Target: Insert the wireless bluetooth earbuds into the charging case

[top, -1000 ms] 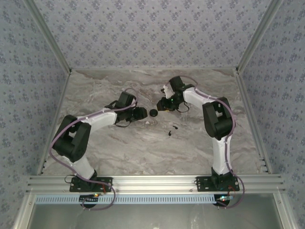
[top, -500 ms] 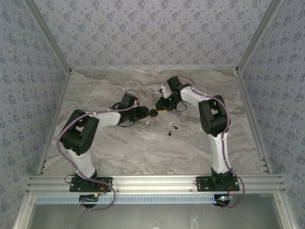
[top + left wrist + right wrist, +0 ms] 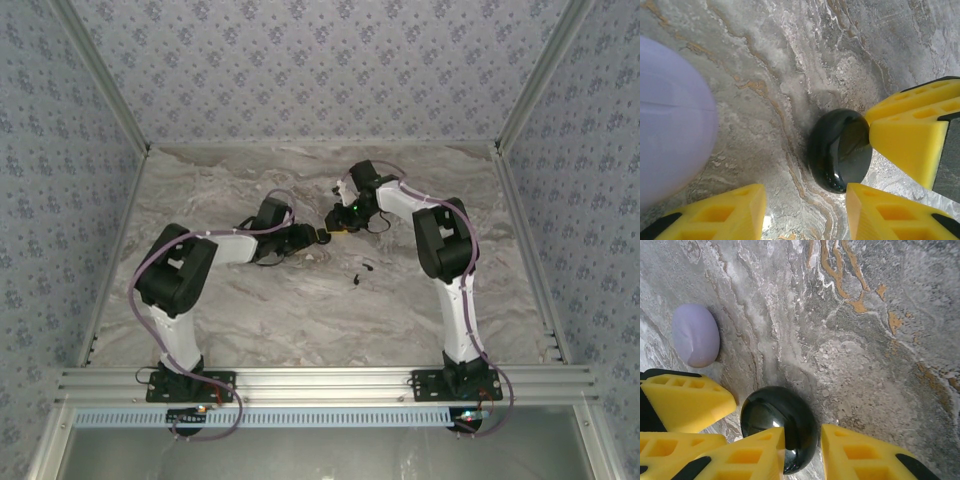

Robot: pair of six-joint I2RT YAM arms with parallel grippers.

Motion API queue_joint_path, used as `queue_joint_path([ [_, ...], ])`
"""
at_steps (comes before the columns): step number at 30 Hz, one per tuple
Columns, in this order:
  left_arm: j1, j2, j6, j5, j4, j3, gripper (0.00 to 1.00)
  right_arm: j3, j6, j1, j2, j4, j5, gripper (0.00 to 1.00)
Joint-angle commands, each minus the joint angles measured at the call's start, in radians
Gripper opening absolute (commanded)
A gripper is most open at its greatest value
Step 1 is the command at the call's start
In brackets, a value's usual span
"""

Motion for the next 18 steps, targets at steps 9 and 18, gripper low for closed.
queue_joint_path([
  [9, -0.018, 0.093, -0.035, 0.073, 0.112, 0.030, 0.43, -0.038, 0.012, 0.002, -0.006, -0.013, -0.005, 0.24],
  [18, -0.026, 0.135, -0.059, 0.073, 0.117, 0.049, 0.38, -0.050, 0.025, -0.007, -0.007, -0.009, -0.010, 0.24],
])
